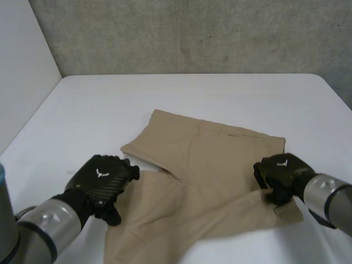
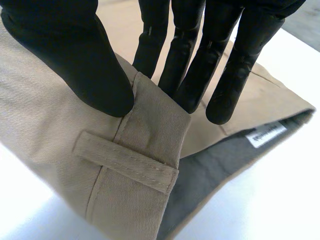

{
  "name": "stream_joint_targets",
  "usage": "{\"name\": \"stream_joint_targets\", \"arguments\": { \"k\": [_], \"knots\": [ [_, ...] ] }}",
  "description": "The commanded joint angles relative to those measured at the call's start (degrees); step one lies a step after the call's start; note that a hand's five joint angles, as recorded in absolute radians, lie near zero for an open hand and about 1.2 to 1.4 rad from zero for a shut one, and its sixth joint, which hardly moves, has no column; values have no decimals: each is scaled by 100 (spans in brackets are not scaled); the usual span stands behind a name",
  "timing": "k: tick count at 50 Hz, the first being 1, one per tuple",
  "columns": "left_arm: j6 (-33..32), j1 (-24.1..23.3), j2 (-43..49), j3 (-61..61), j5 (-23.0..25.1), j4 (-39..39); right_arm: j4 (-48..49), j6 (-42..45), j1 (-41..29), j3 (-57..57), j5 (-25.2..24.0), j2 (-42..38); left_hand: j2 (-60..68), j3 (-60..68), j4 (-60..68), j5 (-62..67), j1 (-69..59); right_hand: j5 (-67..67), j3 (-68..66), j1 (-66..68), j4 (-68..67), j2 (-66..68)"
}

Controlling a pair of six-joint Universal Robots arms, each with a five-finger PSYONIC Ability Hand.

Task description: Fold the shorts.

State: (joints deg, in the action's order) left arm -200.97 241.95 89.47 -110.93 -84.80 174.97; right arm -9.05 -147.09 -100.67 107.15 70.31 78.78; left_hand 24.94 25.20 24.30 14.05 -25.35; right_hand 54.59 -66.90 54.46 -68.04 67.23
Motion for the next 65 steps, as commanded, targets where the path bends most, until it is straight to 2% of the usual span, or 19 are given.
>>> {"name": "stream_joint_targets", "arguments": {
  "k": [1, 9, 14, 24, 31, 38, 48, 54, 57, 65],
  "knots": [
    [1024, -218, -377, -69, -19, -692, 35, -1278, -137, -994, 650, -776, 243, 217, 307, 332, -202, 1541, -1310, 2554, -1196, 1277],
    [1236, -227, -202, -148, -62, -816, 685, -1770, -76, -1117, 1019, -891, 243, 217, 307, 332, -203, 1541, -1310, 2554, -1196, 1277],
    [1332, -306, -166, -271, -63, -789, 694, -1788, -111, -1117, 1090, -891, 243, 217, 307, 332, -203, 1541, -1310, 2554, -1196, 1277],
    [1605, -851, 308, -192, -238, -499, 703, -1797, -137, -1056, 1081, -891, 243, 217, 307, 332, -203, 1541, -1310, 2554, -1196, 1277],
    [1587, -1202, 1055, 89, -1046, 168, 712, -1788, -155, -1003, 1072, -882, 276, 251, 341, 365, -236, 1541, -1310, 2554, -1196, 1277],
    [1535, -1255, 1494, 256, -1328, 370, 729, -1779, -190, -950, 1055, -882, 293, 267, 357, 382, -253, 1541, -1310, 2554, -1196, 1277],
    [1517, -1273, 1802, 344, -1355, 678, 738, -1762, -199, -942, 1046, -873, 344, 318, 408, 433, -303, 1541, -1310, 2554, -1196, 1277],
    [1508, -1273, 1943, 414, -1363, 994, 738, -1744, -199, -924, 1037, -864, 997, 972, 1061, 1086, -957, 1541, -1310, 2554, -1196, 1277],
    [1412, -1273, 2022, 432, -1390, 1109, 738, -1744, -199, -924, 1037, -864, 1252, 1226, 1316, 1341, -1211, 1541, -1310, 2554, -1196, 1277],
    [656, -1255, 2312, 484, -1697, 1539, 747, -1735, -199, -924, 1028, -864, 1504, 1479, 1568, 1593, -1464, 1541, -1310, 2554, -1196, 1277]
  ]
}}
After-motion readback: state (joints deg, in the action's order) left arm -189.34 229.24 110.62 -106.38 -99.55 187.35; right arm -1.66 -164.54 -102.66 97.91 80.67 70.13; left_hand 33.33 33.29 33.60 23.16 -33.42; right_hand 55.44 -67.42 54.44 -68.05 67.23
